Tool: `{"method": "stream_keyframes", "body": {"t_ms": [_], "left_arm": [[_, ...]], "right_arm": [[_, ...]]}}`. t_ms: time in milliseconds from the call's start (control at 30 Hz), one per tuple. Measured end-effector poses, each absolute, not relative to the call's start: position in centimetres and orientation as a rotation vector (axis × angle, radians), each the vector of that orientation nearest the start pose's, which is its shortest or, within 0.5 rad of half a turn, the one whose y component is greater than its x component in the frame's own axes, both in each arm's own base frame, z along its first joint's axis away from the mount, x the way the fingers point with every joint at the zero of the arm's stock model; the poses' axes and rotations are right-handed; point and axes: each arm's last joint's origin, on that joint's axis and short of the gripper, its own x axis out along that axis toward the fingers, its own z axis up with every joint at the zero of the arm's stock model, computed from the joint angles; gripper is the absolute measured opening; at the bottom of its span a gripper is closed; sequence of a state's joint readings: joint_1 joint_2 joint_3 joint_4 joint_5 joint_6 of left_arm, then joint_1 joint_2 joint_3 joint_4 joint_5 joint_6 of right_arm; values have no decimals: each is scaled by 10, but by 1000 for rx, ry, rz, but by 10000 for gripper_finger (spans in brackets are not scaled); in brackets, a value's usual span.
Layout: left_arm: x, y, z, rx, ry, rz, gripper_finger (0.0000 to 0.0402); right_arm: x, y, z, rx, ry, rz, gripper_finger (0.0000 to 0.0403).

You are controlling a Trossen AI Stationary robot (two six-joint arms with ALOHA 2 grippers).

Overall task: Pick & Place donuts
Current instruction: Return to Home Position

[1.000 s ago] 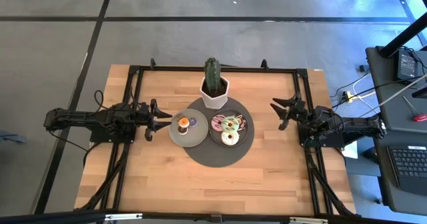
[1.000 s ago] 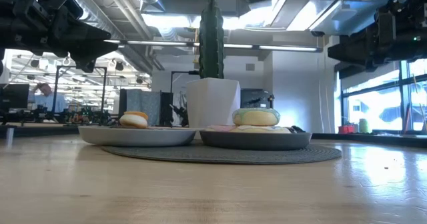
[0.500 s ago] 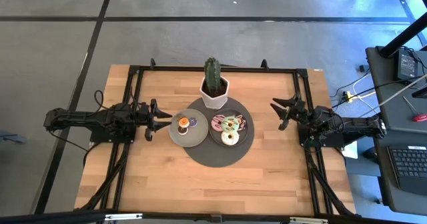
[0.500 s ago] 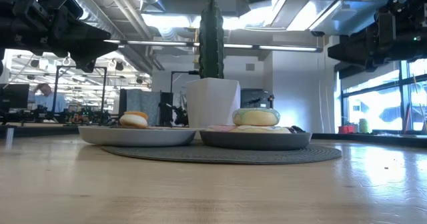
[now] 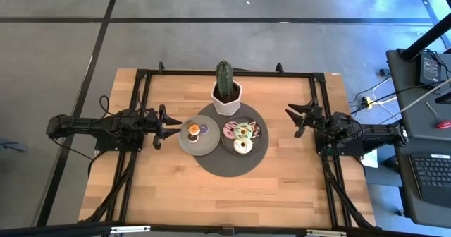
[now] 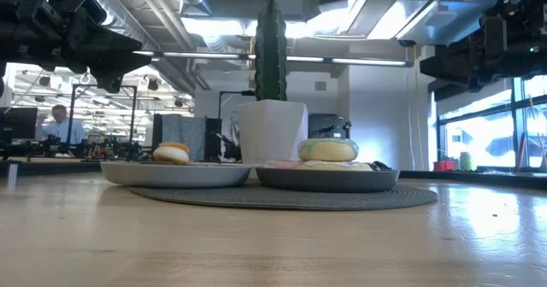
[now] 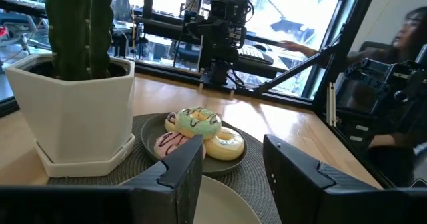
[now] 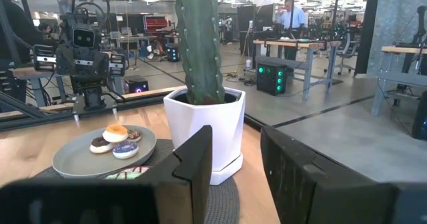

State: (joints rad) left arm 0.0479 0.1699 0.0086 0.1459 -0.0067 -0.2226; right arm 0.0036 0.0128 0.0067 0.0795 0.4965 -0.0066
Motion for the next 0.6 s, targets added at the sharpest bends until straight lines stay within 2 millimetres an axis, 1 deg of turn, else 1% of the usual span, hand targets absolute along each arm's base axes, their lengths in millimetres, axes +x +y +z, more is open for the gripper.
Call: {"method": "stream_keyframes", "body": {"t_ms": [600], "left_arm": [[108,5,167,-223,9,56,150]], "right_arm": [[94,-13,172,13,-71,-493,129]]}}
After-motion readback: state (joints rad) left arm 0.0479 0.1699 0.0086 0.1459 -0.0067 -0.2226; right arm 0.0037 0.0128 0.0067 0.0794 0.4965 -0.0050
